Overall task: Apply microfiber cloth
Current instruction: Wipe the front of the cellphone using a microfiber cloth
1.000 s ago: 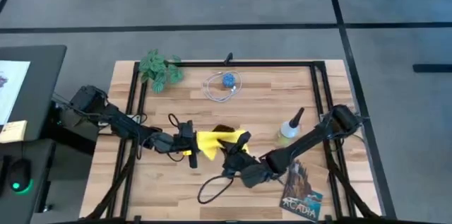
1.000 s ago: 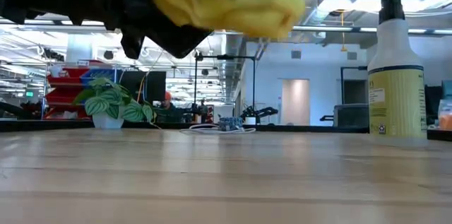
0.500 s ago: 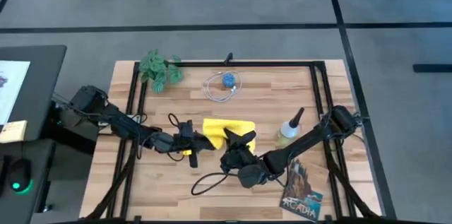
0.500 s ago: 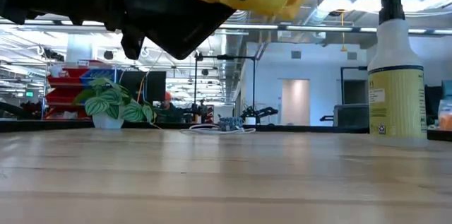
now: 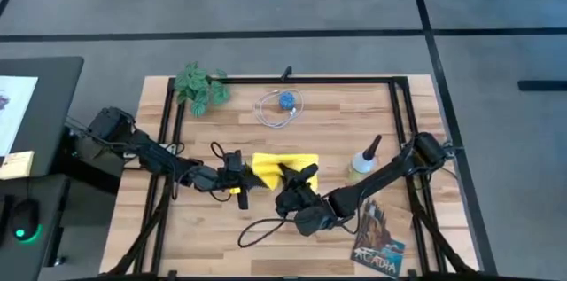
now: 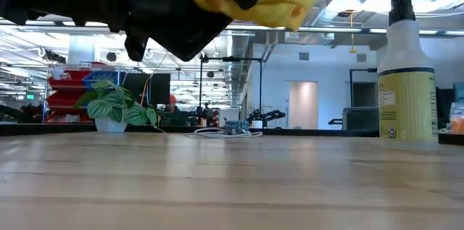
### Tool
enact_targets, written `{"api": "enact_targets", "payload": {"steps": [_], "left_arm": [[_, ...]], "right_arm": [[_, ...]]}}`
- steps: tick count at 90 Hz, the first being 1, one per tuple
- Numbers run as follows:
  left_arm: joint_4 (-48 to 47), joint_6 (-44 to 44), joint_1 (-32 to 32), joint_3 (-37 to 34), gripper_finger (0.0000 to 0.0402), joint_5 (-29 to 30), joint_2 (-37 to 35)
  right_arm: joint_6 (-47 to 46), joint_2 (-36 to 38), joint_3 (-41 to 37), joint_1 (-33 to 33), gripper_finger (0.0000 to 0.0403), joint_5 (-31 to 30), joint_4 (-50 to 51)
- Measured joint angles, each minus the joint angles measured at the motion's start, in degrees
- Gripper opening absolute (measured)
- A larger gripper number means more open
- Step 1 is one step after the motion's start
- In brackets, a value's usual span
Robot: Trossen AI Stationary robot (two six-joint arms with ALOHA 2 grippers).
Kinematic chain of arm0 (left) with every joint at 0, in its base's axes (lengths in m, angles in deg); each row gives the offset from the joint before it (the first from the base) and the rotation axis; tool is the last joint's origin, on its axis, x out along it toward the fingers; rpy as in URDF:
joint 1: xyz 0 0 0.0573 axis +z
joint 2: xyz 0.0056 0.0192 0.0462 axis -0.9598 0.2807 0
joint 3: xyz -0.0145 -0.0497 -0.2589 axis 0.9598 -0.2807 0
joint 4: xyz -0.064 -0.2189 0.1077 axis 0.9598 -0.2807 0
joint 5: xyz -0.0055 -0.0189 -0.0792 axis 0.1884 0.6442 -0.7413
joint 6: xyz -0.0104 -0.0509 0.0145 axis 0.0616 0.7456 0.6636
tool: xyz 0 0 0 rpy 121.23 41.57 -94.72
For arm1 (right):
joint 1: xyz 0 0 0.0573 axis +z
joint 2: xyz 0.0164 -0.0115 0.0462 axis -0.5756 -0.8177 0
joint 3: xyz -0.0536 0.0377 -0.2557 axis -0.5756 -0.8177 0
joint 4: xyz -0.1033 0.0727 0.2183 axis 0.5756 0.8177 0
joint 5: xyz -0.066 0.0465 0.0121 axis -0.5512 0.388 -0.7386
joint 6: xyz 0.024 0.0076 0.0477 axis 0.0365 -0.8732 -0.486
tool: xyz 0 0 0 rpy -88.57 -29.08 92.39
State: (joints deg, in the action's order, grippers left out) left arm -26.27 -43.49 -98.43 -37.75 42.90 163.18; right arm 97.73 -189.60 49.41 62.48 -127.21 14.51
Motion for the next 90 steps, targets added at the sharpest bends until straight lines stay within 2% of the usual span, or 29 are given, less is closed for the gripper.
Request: {"api": "enact_targets", "payload": {"steps": [11,18,29,35,41,49,68,80,90], "left_arm": [[-0.1,0.0,0.0,0.0,0.0011,-0.4,0.0],[0.1,-0.5,0.0,0.0,0.0011,-0.8,0.0],[3.3,-2.3,-0.1,0.0,0.0011,-1.1,0.0],[4.9,-3.4,-0.1,0.0,0.0011,-1.1,0.0],[5.1,-3.9,0.0,0.0,0.0011,-0.9,0.0],[5.2,-3.6,0.0,0.0,0.0011,-0.1,0.0],[3.5,-2.6,0.0,0.0,0.0011,-1.0,0.0],[3.2,-2.7,-0.1,0.0,0.0011,-1.7,0.0],[3.0,-2.9,-0.1,0.0,0.0011,-1.6,0.0]], "right_arm": [[-1.1,0.4,0.0,0.2,0.0000,-0.1,-0.4],[-4.5,0.4,0.0,1.0,0.0000,2.3,1.3],[-17.5,0.4,0.0,1.8,0.0000,11.6,10.0],[-24.4,0.4,0.0,1.9,0.0000,13.8,15.8],[-29.0,0.3,0.0,1.9,0.0000,12.5,20.4],[-30.4,0.7,0.0,2.2,0.0000,6.6,23.5],[-23.7,5.1,0.0,2.3,0.0000,-1.7,23.8],[-25.0,7.7,0.0,2.1,0.0000,-0.6,23.6],[-28.2,7.2,0.0,2.2,0.0000,5.3,24.0]]}}
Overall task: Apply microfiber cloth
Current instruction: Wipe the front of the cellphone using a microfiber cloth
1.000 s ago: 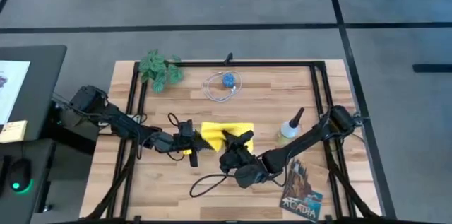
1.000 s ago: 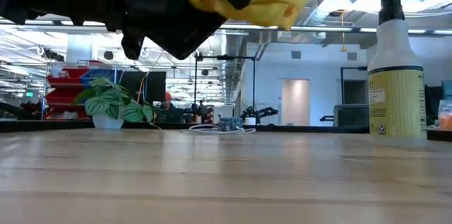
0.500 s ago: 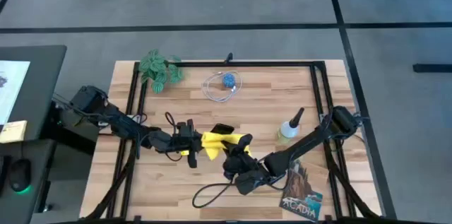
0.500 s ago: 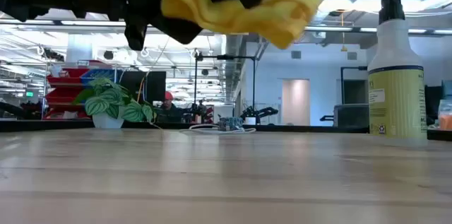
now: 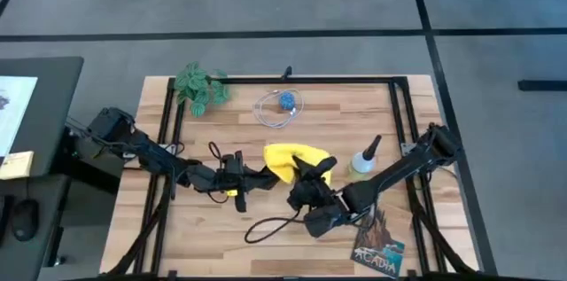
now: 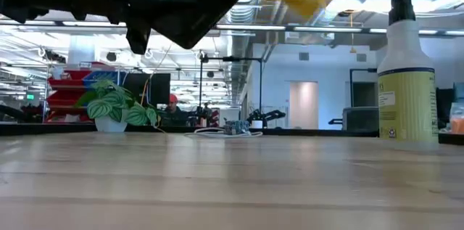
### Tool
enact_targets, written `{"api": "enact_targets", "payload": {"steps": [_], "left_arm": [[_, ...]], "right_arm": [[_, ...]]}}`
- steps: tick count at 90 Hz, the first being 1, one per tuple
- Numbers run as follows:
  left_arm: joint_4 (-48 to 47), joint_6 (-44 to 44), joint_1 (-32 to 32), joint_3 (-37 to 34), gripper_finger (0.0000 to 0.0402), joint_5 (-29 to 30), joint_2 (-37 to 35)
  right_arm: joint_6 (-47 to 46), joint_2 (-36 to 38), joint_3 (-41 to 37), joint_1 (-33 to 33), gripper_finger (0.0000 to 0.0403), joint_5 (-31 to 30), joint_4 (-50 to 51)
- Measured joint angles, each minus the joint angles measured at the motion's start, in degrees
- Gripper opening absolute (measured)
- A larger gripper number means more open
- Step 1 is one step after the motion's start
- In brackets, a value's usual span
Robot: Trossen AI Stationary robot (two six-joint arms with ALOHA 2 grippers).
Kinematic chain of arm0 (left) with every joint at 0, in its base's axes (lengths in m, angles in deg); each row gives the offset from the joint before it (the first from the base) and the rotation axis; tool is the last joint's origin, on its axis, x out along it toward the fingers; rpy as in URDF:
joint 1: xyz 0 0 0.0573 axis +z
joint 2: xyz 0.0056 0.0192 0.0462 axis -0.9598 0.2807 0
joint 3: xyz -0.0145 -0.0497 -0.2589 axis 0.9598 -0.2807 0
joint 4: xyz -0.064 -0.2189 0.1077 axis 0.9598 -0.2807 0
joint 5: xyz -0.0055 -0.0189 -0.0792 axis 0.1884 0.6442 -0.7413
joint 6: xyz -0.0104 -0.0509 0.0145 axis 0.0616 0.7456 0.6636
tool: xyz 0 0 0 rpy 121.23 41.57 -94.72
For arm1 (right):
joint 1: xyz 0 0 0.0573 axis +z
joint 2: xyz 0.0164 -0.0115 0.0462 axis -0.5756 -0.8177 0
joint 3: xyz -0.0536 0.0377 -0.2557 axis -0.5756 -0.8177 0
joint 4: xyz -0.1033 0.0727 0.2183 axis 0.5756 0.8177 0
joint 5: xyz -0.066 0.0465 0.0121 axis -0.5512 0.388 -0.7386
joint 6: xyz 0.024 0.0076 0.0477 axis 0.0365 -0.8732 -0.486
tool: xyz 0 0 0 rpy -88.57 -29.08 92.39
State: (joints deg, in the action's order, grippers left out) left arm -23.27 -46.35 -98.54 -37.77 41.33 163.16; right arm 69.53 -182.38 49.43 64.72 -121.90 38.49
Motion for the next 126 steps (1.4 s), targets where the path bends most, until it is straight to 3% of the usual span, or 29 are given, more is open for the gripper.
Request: {"api": "enact_targets", "payload": {"steps": [25,54,66,77,86,114,126], "left_arm": [[0.6,-0.4,0.0,0.0,0.0011,0.4,0.0],[0.9,-0.1,0.1,0.0,0.0011,0.4,0.0],[0.8,0.0,0.1,0.0,0.0011,0.4,0.0],[0.5,0.3,0.1,0.0,0.0011,0.4,0.0],[0.1,0.4,0.1,0.0,0.0011,0.5,0.0],[1.0,0.4,0.0,0.0,0.0011,0.6,0.0],[1.8,0.4,0.0,0.0,0.0011,0.5,0.0]], "right_arm": [[-6.9,-7.4,-0.1,-0.2,0.0000,13.9,-2.6],[9.1,-6.6,-0.1,-1.2,0.0000,10.5,-17.4],[8.1,-5.6,0.0,-2.1,0.0000,11.7,-19.8],[4.1,-6.0,0.0,-2.8,0.0000,17.2,-16.8],[-1.9,-6.0,0.0,-2.9,0.0000,17.4,-10.4],[-7.6,-3.7,0.0,0.3,0.0000,4.5,4.6],[-10.9,-1.9,0.0,0.1,0.0000,6.5,4.8]]}}
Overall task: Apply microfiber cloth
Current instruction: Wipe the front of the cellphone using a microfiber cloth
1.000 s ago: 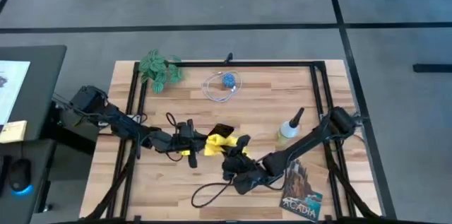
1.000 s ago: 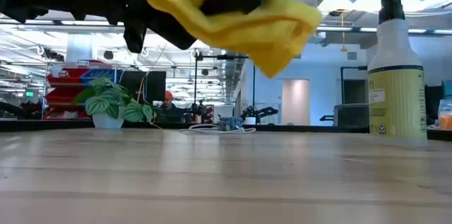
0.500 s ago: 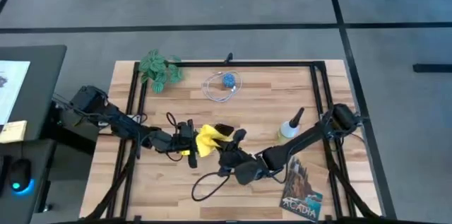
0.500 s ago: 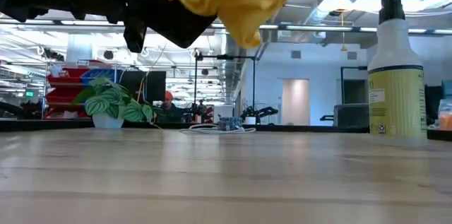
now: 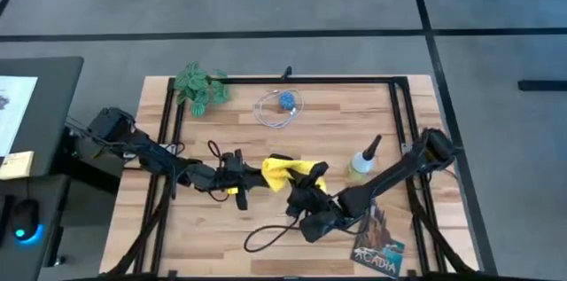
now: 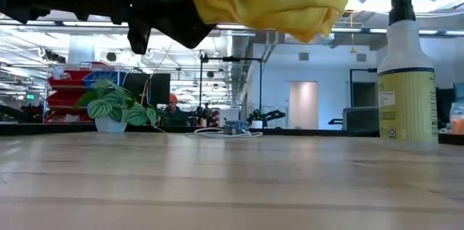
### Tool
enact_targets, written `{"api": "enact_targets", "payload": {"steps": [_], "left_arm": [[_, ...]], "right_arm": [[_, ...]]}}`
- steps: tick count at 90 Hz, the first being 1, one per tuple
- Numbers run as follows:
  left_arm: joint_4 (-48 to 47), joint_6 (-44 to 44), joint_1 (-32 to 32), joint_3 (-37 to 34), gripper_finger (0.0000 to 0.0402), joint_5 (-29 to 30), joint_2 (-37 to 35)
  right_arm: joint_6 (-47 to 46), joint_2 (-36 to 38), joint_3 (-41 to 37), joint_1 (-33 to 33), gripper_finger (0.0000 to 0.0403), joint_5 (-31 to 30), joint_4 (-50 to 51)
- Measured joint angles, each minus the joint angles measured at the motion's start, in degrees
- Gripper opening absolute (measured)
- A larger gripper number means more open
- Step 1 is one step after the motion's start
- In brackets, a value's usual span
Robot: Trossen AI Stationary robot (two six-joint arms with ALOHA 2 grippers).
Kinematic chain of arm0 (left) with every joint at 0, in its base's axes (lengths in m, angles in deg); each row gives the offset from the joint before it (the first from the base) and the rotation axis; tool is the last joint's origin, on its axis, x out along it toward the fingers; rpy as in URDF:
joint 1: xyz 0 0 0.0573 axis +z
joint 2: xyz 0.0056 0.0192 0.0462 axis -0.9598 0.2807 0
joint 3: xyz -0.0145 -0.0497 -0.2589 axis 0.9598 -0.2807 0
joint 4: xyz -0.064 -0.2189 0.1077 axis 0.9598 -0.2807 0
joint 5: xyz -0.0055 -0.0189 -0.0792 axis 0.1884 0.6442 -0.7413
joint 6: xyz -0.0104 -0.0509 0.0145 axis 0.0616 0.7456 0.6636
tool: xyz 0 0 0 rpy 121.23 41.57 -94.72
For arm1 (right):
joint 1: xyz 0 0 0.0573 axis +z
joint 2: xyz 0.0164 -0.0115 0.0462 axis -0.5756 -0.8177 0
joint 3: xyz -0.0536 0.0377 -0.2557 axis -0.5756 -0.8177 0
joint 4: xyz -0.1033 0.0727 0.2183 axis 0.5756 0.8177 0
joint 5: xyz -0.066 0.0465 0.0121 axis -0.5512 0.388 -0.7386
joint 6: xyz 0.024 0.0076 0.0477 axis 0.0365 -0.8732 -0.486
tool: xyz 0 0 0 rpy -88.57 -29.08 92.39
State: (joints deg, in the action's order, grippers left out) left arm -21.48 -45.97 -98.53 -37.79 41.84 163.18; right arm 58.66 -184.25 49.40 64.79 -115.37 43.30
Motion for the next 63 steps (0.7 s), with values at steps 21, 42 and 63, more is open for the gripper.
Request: {"api": "enact_targets", "payload": {"steps": [21,42,63], "left_arm": [[1.4,-1.1,0.2,0.0,0.0011,0.0,0.0],[1.8,-0.9,0.3,0.0,0.0011,0.0,0.0],[2.1,-0.9,0.3,0.0,0.0011,-0.2,0.0]], "right_arm": [[-4.2,-4.1,0.0,-1.0,0.0000,11.8,-2.7],[0.6,-10.0,0.0,-2.4,0.0000,17.4,-17.0],[-3.4,-10.6,0.0,-1.8,0.0000,22.5,-8.7]]}}
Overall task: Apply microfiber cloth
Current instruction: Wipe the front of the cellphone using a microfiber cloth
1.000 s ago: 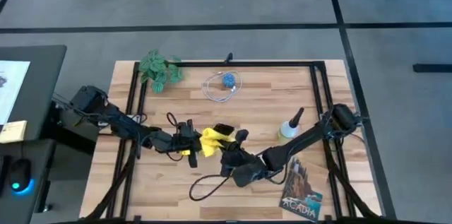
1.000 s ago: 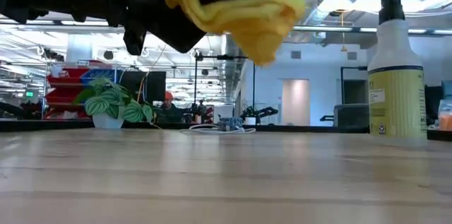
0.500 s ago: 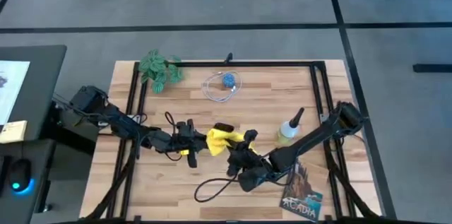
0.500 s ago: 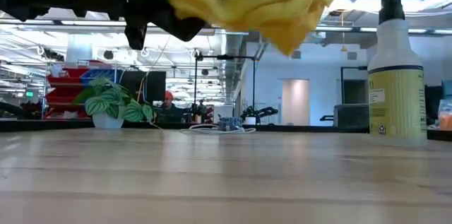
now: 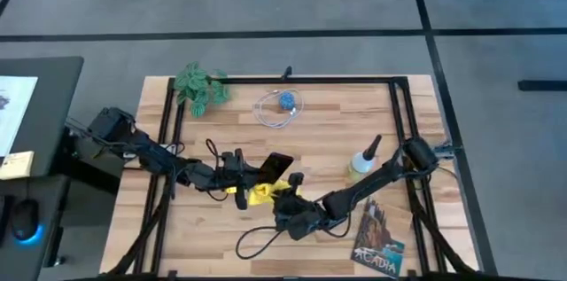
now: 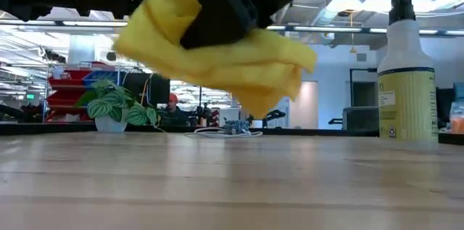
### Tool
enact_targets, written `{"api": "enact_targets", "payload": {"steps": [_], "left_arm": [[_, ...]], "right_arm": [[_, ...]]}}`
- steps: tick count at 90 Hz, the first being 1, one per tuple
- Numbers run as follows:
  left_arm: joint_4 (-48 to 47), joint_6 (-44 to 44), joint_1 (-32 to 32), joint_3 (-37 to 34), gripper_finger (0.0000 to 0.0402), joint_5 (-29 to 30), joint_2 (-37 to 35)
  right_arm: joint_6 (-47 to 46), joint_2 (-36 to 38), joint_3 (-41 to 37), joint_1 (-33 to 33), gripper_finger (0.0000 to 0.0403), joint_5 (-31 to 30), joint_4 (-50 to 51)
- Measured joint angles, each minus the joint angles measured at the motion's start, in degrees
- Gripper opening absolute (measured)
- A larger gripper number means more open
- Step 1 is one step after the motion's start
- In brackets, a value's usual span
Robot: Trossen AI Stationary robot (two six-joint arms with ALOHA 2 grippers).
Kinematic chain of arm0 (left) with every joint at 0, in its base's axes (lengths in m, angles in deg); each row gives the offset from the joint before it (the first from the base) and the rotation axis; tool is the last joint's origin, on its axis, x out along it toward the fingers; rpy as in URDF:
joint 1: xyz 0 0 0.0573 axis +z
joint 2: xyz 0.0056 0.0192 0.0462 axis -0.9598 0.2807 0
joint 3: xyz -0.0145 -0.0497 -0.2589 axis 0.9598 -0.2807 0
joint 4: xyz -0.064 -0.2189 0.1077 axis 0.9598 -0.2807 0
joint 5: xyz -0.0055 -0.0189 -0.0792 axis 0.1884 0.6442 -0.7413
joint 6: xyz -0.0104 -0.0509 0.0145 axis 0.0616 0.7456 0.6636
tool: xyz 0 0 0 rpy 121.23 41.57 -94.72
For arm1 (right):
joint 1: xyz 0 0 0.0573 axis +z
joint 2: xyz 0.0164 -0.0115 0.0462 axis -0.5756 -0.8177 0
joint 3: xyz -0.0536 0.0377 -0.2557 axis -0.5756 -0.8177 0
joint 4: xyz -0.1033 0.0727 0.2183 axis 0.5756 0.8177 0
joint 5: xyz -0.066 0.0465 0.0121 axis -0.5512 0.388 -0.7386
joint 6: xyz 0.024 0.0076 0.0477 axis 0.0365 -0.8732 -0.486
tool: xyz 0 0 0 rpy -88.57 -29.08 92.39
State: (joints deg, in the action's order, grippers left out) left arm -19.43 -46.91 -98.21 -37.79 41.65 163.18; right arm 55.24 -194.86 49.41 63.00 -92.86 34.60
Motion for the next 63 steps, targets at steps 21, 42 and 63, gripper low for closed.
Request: {"api": "enact_targets", "payload": {"steps": [21,42,63], "left_arm": [[-0.8,-1.4,0.0,0.0,0.0011,0.0,0.0],[-3.6,-1.1,0.0,0.0,0.0011,0.1,0.0],[-4.6,-1.6,0.0,0.0,0.0011,0.1,0.0]], "right_arm": [[-16.9,0.0,0.0,2.0,0.0001,21.8,19.4],[-19.9,0.0,0.0,3.3,0.0057,27.5,22.2],[-19.5,3.0,7.5,2.3,0.0195,36.9,33.4]]}}
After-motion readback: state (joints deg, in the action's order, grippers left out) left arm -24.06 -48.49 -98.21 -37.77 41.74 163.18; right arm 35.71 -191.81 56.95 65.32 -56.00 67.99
